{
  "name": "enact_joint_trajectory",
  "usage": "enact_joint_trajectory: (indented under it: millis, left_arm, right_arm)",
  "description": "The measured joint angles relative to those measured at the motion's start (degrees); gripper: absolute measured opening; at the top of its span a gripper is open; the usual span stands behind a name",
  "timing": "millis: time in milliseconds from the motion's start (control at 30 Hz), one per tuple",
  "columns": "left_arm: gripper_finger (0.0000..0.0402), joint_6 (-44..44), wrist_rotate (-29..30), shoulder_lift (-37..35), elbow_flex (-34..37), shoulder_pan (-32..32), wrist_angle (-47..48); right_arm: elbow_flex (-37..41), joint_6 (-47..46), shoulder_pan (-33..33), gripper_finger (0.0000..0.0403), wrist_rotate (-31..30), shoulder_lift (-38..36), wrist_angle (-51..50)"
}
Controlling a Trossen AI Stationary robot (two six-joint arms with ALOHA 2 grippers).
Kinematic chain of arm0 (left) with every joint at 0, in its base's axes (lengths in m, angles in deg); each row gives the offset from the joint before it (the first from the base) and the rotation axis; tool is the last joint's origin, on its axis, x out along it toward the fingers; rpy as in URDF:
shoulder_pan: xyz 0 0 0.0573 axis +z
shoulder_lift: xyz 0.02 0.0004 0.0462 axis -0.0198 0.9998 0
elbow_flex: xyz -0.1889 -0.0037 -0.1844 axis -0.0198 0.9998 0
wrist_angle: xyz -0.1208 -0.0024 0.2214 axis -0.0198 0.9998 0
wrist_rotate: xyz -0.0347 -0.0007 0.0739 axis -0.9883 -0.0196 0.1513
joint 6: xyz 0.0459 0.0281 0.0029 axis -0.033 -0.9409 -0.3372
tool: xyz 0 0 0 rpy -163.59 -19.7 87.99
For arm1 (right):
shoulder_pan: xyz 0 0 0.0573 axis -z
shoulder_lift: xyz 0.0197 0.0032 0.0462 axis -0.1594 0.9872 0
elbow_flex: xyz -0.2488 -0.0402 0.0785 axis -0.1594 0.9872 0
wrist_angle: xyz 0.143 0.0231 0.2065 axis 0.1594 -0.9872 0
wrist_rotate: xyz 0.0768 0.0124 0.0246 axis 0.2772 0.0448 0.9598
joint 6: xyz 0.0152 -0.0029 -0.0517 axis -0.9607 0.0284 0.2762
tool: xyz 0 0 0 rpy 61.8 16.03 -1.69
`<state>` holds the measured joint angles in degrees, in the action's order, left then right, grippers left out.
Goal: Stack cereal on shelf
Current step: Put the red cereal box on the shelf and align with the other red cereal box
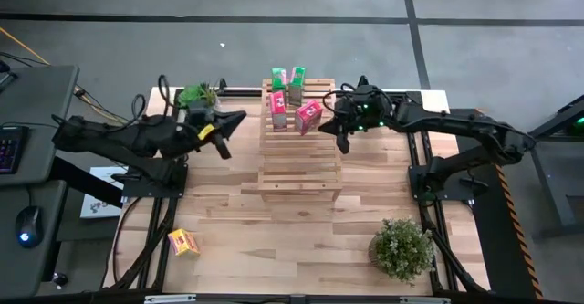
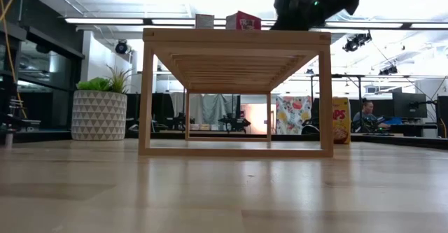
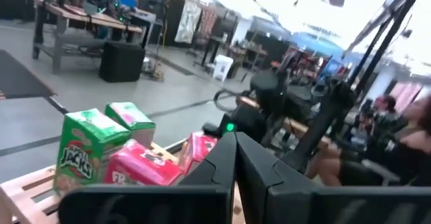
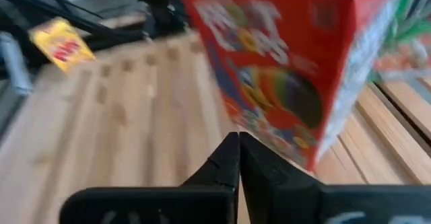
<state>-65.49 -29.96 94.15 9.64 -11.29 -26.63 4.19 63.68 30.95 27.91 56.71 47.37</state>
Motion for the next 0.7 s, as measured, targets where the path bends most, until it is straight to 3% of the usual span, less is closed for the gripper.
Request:
enact_joint_trajectory:
  millis: [100, 433, 700]
  left_arm:
    - [0.0000, 0.77, 0.02, -1.43, 1.93, 0.00, -1.16]
    - [0.0000, 1.02, 0.12, -0.81, 2.44, 0.00, -1.03]
    - [0.0000, 1.48, 0.22, -0.63, 2.39, 0.00, -1.07]
  right_arm:
    - [0.07, 0.23, -0.02, 0.0006, -3.77, 1.64, -0.23]
    - [0.04, 1.66, 0.09, 0.0000, -5.49, 6.55, 8.63]
    - [0.04, 1.27, 0.09, 0.0000, -7.97, 9.76, 9.99]
